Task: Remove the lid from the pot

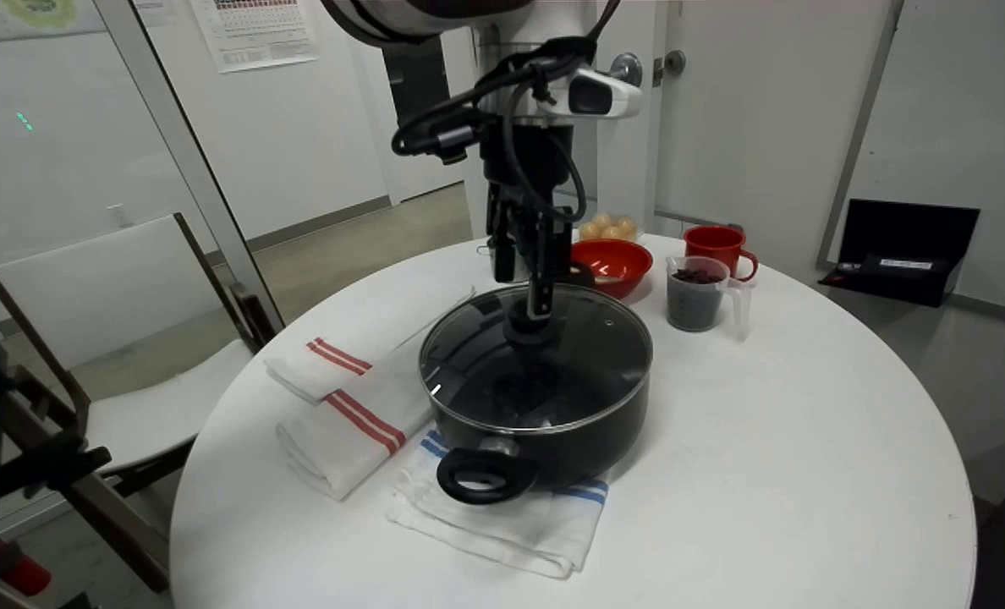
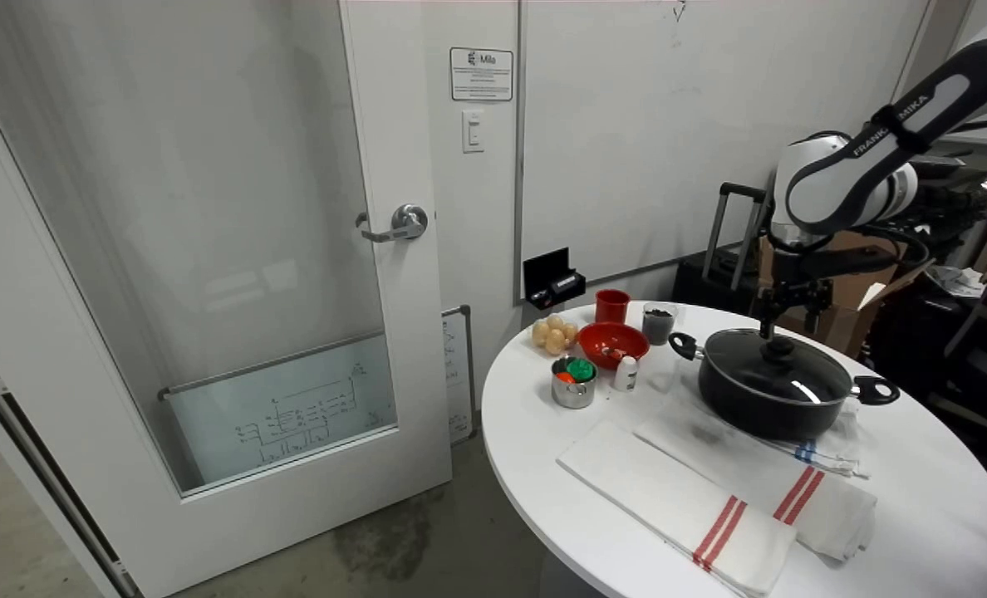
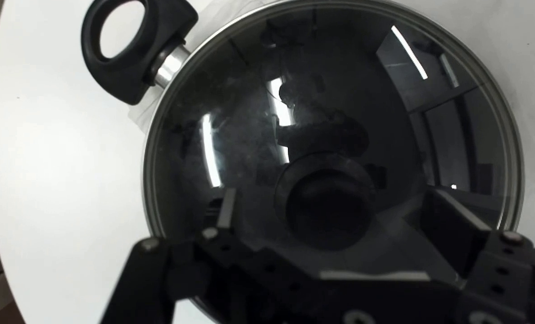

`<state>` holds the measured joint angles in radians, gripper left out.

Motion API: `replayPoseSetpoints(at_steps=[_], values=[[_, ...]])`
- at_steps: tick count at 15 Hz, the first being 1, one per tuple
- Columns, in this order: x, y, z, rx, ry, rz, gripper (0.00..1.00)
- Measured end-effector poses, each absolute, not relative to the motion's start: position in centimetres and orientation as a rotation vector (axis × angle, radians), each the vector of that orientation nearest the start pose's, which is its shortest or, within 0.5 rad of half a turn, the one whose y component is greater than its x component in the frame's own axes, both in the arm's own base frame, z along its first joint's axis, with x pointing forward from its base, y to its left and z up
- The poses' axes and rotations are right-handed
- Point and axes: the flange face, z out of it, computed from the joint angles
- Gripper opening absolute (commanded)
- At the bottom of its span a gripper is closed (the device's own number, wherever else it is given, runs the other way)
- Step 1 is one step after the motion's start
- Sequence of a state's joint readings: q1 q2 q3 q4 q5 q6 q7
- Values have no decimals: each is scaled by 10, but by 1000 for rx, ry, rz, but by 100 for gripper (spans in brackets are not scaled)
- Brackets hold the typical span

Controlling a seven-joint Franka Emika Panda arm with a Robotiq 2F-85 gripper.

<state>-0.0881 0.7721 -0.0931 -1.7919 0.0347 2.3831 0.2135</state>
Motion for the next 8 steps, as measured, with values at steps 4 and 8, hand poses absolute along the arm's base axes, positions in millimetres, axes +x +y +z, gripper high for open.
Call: replayPoseSetpoints(at_steps=[4, 8], values=[[620, -112, 100, -3115, 632, 281, 100], [622, -112, 95, -3116, 630, 281, 100]])
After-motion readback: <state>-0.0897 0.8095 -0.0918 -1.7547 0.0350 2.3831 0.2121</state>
